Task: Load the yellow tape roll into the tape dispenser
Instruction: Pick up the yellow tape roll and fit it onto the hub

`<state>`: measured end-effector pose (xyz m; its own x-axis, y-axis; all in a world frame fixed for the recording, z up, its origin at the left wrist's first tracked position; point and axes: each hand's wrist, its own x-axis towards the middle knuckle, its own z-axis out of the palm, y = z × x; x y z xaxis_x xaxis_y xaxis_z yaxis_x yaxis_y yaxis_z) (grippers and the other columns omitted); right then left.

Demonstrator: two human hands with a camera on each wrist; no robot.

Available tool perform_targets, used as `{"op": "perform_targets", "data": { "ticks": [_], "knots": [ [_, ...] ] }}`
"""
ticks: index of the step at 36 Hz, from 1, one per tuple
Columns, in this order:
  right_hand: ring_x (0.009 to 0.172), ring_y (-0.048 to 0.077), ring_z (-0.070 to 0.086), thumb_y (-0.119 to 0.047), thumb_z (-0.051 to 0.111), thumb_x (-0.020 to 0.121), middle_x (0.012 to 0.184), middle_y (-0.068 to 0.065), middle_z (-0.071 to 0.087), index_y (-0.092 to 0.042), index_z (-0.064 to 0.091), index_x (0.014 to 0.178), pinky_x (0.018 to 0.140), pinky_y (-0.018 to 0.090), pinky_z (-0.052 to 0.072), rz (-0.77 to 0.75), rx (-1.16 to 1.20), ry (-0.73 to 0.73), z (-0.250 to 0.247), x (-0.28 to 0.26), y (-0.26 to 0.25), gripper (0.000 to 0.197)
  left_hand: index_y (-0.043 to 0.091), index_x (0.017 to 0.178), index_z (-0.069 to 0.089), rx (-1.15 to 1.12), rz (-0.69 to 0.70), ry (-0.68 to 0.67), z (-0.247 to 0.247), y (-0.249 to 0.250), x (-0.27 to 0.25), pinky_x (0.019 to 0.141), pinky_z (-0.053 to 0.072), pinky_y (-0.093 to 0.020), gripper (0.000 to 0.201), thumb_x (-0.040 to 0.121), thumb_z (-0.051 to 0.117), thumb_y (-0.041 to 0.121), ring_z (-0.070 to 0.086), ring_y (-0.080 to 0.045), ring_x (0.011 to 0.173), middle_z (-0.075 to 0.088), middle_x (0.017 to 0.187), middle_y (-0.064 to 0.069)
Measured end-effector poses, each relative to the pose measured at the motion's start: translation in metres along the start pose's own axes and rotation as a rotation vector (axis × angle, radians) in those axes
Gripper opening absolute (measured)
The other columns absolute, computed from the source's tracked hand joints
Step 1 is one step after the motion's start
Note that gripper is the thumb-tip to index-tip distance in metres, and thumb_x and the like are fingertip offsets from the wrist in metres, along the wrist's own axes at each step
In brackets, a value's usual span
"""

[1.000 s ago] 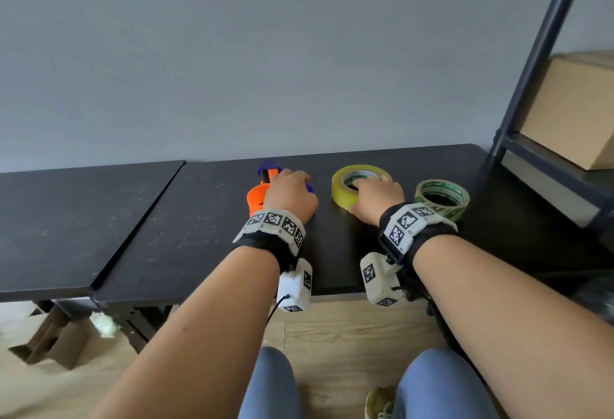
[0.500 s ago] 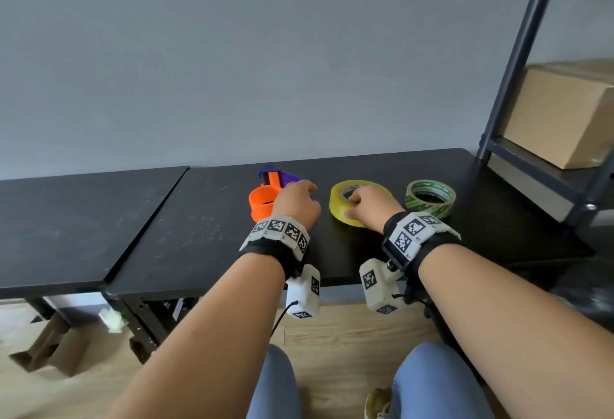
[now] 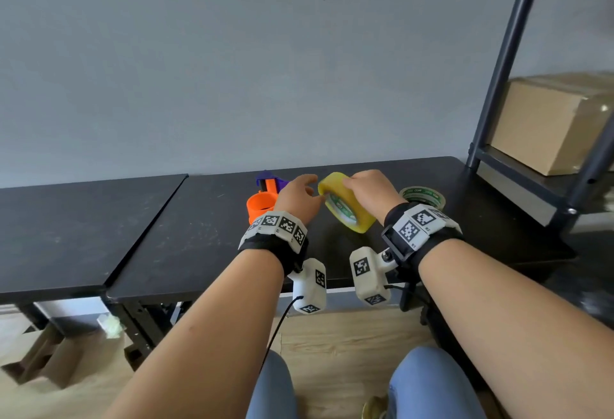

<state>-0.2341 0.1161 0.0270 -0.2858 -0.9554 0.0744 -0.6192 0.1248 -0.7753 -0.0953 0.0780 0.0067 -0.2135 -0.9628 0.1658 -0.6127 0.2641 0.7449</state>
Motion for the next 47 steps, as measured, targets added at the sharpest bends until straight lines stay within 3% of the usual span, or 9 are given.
{"op": "perform_targets", "data": {
  "ticks": [6,16,24,31,36,39,41,44,47],
  "knots": [
    [0.059,0.014,0.041,-0.026,0.043,0.099,0.061,0.002,0.042,-0.015,0.043,0.056,0.055,0.027,0.029,-0.014,0.076,-0.02,-0.001,-0.01,-0.003,0.044,0.016,0.123,0.063,0.09,0.05,0.016,-0.005,0.002,-0.006,0.092,0.053,-0.036,0.035,0.088,0.065,0.02,0.065,-0.023,0.107,0.07,0.115,-0.005],
    [0.059,0.016,0.039,-0.033,0.044,0.098,0.059,0.002,0.037,-0.016,0.039,0.057,0.056,0.03,0.029,-0.028,0.111,-0.024,0.002,-0.016,-0.006,0.044,0.014,0.118,0.067,0.146,0.027,0.009,-0.007,0.0,-0.01,0.09,0.052,-0.036,0.027,0.093,0.059,0.02,0.065,-0.026,0.104,0.071,0.111,-0.008],
    [0.1,0.024,0.052,-0.037,0.042,0.097,0.113,0.01,0.06,-0.007,0.058,0.117,0.083,0.034,0.036,0.113,0.186,-0.145,0.003,-0.02,-0.002,0.039,0.015,0.113,0.068,0.215,-0.037,-0.007,-0.01,-0.005,-0.007,0.07,0.045,-0.027,0.026,0.093,0.056,0.025,0.067,-0.026,0.095,0.072,0.104,-0.009],
    [0.095,0.025,0.046,-0.023,0.039,0.095,0.102,0.013,0.047,-0.008,0.046,0.1,0.085,0.037,0.036,0.191,0.236,-0.13,0.001,-0.019,0.005,0.017,0.013,0.111,0.069,0.245,-0.081,-0.028,-0.015,-0.009,-0.005,0.072,0.045,-0.028,0.024,0.093,0.058,0.025,0.066,-0.025,0.095,0.071,0.104,-0.01],
    [0.109,0.032,0.055,-0.023,0.047,0.089,0.106,0.014,0.052,-0.009,0.052,0.103,0.104,0.047,0.043,0.175,0.245,-0.146,0.001,-0.02,0.004,0.02,0.009,0.113,0.07,0.227,-0.142,-0.036,-0.017,-0.009,-0.005,0.072,0.05,-0.03,0.026,0.094,0.055,0.019,0.064,-0.024,0.089,0.068,0.098,-0.01],
    [0.1,0.029,0.05,-0.017,0.049,0.09,0.103,0.012,0.05,-0.006,0.053,0.097,0.09,0.039,0.043,0.1,0.19,-0.186,0.001,-0.024,-0.003,0.014,-0.003,0.126,0.06,0.159,-0.214,-0.071,-0.02,-0.007,-0.003,0.099,0.05,-0.042,0.035,0.098,0.041,0.009,0.061,-0.036,0.116,0.063,0.127,-0.022],
    [0.094,0.025,0.047,-0.012,0.05,0.089,0.099,0.011,0.051,-0.003,0.057,0.094,0.072,0.032,0.038,0.017,0.138,-0.205,0.002,-0.026,-0.008,0.013,-0.005,0.121,0.06,0.061,-0.24,-0.083,-0.024,-0.007,-0.004,0.094,0.052,-0.039,0.034,0.1,0.037,0.009,0.062,-0.032,0.108,0.057,0.134,-0.023],
    [0.085,0.016,0.05,-0.01,0.053,0.087,0.097,0.005,0.056,-0.004,0.065,0.107,0.062,0.024,0.037,-0.069,0.103,-0.197,0.003,-0.03,-0.013,0.024,0.012,0.074,0.052,-0.213,-0.372,-0.003,-0.031,-0.002,-0.003,0.072,0.049,-0.028,0.031,0.099,0.035,0.017,0.055,-0.022,0.073,0.065,0.109,-0.021],
    [0.091,0.016,0.057,-0.009,0.055,0.084,0.103,0.005,0.063,-0.011,0.067,0.107,0.067,0.025,0.044,-0.129,0.064,-0.195,0.007,-0.031,-0.018,0.027,0.004,0.079,0.054,-0.347,-0.471,0.053,-0.042,0.001,-0.001,0.085,0.051,-0.037,0.041,0.094,0.036,0.038,0.06,-0.03,0.077,0.063,0.086,-0.016]
  ]
}}
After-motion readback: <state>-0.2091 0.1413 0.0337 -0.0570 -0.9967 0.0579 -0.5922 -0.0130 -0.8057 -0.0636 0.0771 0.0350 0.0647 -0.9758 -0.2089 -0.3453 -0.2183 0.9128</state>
